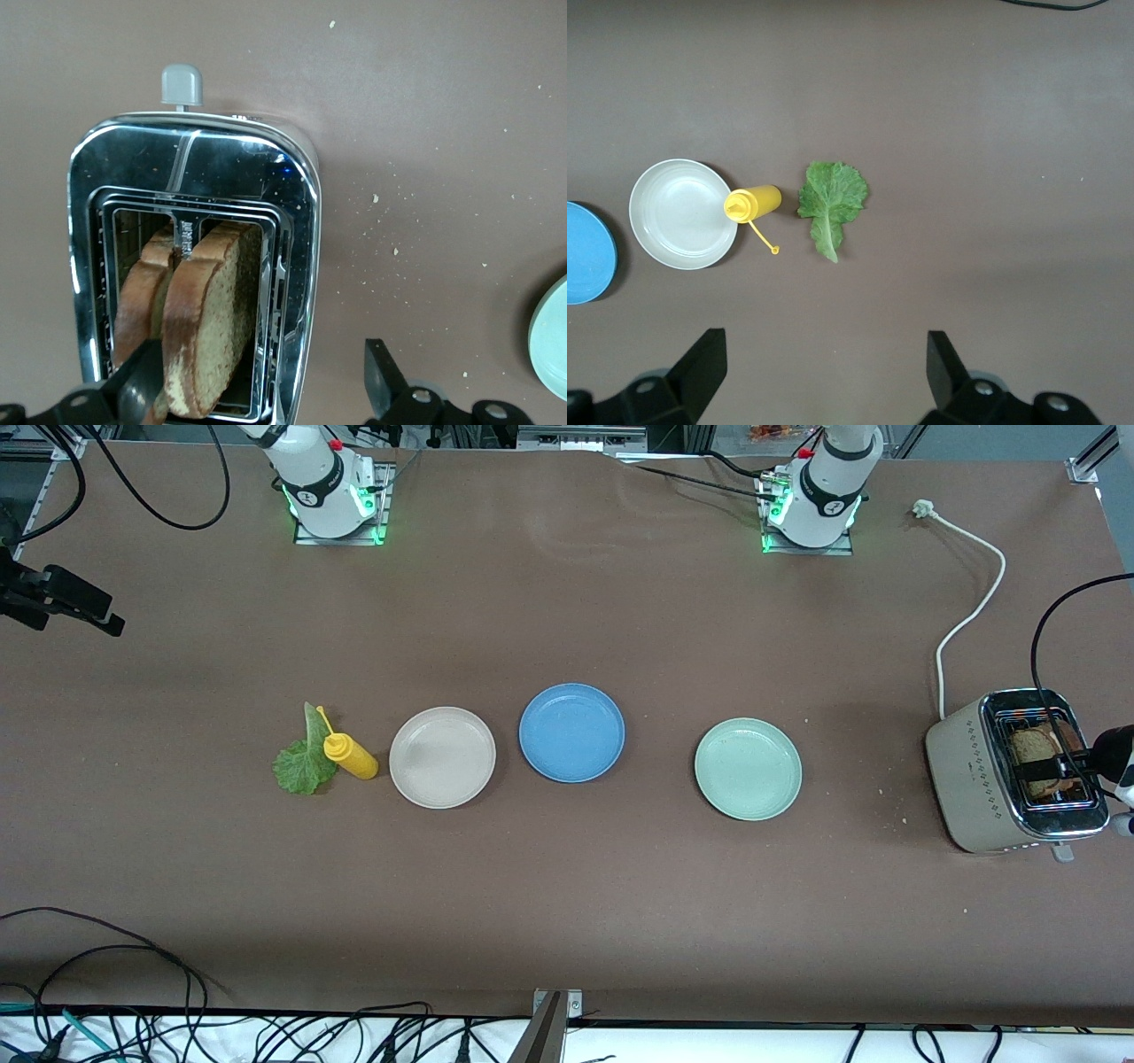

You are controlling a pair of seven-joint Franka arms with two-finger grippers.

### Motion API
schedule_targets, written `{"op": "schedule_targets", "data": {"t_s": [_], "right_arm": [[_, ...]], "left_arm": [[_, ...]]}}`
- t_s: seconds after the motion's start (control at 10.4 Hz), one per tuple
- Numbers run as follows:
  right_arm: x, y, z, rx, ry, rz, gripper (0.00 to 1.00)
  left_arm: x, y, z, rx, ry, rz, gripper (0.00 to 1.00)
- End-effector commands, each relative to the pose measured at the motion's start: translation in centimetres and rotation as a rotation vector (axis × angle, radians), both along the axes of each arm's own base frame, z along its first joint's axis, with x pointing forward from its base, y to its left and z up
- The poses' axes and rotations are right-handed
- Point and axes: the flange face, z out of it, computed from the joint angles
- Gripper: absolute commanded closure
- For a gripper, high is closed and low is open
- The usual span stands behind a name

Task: Make sandwich in blue plate with both arms
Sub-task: 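Reach the left gripper down into the toaster and grasp a bread slice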

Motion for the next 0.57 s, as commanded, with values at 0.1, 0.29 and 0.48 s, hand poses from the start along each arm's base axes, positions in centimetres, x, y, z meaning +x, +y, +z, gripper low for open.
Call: {"op": "schedule_targets", "data": {"t_s": [0.1, 0.29, 0.48], "right_arm": [[-0.3, 0.2, 0.8, 0.014, 0.002, 0.003, 0.0], [-0.3, 0.2, 0.8, 0.014, 0.002, 0.003, 0.0], [-0.3, 0.2, 0.8, 0.014, 0.002, 0.003, 0.0]], "left_arm": [[0.6, 1.5, -1.5, 0.027, -0.01, -0.026, 0.0], [0.6, 1.7, -2.1, 0.028, -0.002, -0.024, 0.0], [0.5, 1.8, -2.3, 0.038, 0.008, -0.053, 0.0]]}}
